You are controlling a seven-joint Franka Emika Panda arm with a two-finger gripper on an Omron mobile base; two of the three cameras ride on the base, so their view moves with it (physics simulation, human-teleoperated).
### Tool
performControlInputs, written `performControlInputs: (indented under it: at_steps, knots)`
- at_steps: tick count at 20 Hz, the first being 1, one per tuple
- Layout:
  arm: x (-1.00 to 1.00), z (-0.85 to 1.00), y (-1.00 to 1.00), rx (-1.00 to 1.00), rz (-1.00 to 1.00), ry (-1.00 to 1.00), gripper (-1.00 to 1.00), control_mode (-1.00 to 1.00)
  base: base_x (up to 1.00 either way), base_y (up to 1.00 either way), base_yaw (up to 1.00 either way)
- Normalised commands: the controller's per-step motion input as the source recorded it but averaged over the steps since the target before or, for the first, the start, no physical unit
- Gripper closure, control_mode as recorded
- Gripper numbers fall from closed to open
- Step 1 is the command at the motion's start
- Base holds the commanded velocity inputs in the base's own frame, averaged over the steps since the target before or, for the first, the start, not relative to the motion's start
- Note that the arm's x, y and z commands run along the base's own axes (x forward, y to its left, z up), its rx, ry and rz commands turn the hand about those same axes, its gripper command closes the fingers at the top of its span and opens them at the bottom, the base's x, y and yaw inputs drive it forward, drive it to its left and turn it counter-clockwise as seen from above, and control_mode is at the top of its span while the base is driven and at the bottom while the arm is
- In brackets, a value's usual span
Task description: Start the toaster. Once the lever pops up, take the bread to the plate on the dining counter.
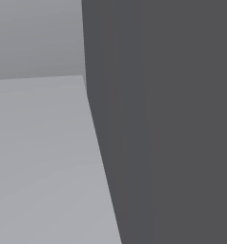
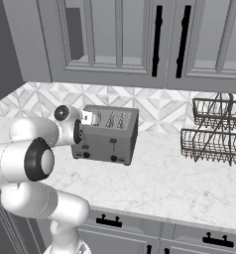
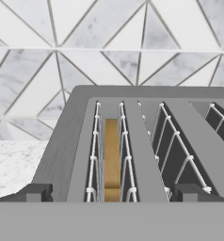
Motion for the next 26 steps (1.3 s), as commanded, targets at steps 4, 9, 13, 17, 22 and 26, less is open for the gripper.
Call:
performControlInputs:
  at_steps: [4,9,13,17,22,26]
  knots:
    - [0.0,0.0,0.0,0.0,0.0,0.0,-1.0,-1.0,0.0,0.0,0.0]
    - [0.0,0.0,0.0,0.0,0.0,0.0,-1.0,-1.0,0.0,0.0,0.0]
    - [0.0,0.0,0.0,0.0,0.0,0.0,-1.0,-1.0,0.0,0.0,0.0]
    - [0.0,0.0,0.0,0.0,0.0,0.0,-1.0,-1.0,0.0,0.0,0.0]
    - [0.0,0.0,0.0,0.0,0.0,0.0,-1.0,-1.0,0.0,0.0,0.0]
    - [0.0,0.0,0.0,0.0,0.0,0.0,-1.0,-1.0,0.0,0.0,0.0]
